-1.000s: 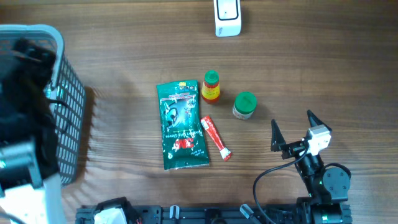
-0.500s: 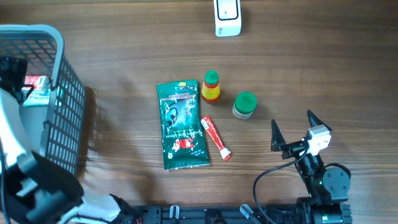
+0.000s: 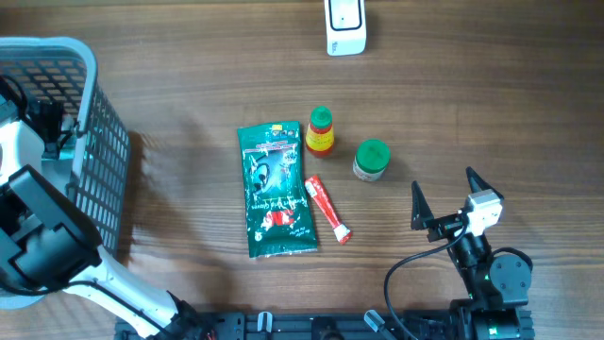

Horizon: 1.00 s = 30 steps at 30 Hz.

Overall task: Scan the item barcode
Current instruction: 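Move the left gripper into the basket and grasp the pink Kleenex pack, then carry the Kleenex pack out and set it beside the green-capped jar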

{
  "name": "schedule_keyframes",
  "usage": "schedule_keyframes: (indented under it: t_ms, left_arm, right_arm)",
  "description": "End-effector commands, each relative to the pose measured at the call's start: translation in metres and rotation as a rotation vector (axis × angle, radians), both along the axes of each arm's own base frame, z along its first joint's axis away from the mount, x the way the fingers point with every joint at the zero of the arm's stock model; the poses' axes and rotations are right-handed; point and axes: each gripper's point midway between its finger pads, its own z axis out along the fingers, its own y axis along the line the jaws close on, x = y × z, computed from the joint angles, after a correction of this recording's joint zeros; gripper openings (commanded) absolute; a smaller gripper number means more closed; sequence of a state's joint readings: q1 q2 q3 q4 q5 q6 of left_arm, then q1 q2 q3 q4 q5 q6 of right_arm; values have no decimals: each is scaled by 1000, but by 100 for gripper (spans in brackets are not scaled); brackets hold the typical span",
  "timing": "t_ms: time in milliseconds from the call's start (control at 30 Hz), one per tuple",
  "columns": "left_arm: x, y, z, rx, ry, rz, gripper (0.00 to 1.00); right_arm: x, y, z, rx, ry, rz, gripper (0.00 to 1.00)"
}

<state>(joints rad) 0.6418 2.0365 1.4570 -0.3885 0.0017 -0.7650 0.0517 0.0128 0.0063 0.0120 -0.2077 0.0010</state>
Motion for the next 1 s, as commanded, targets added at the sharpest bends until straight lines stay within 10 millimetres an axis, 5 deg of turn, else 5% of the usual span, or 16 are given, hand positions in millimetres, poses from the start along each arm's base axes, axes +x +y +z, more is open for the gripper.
schedule_keyframes:
  t_ms: [0, 33, 67, 100, 233, 267, 333, 433, 500, 633, 767, 967]
  left_arm:
    - [-3, 4, -29, -21, 38, 20, 50]
    - [-3, 4, -31, -24, 42, 20, 40]
    - [-4, 3, -32, -29, 47, 19, 13]
    - [-3, 2, -31, -30, 42, 16, 4]
    - [0, -1, 4, -12, -11, -8, 4]
    - [-2, -2, 27, 9, -38, -8, 4]
    - [-14, -11, 107, 97, -121, -31, 4]
    - [-44, -34, 182, 158, -200, -32, 4]
    - [-63, -50, 219, 187, -246, -36, 4]
    - [-99, -123, 274, 138, -360, -171, 4]
    - [-138, -221, 262, 5, -255, -389, 4]
    - [-141, -357, 218, -65, -155, -890, 4]
  right_arm:
    - [0, 0, 2, -8, -12, -1, 100]
    - [0, 0, 2, -8, -12, -1, 100]
    - [0, 0, 2, -8, -12, -1, 100]
    - [0, 0, 2, -8, -12, -1, 100]
    - [0, 0, 2, -8, -12, -1, 100]
    - [0, 0, 2, -8, -12, -1, 100]
    - [0, 0, 2, -8, -12, -1, 100]
    - [0, 0, 2, -8, -12, -2, 100]
    - [0, 0, 2, -8, -12, -1, 100]
    - [0, 0, 2, -8, -12, -1, 100]
    - [0, 0, 2, -8, -12, -2, 100]
    - [0, 0, 2, -8, -12, -1, 100]
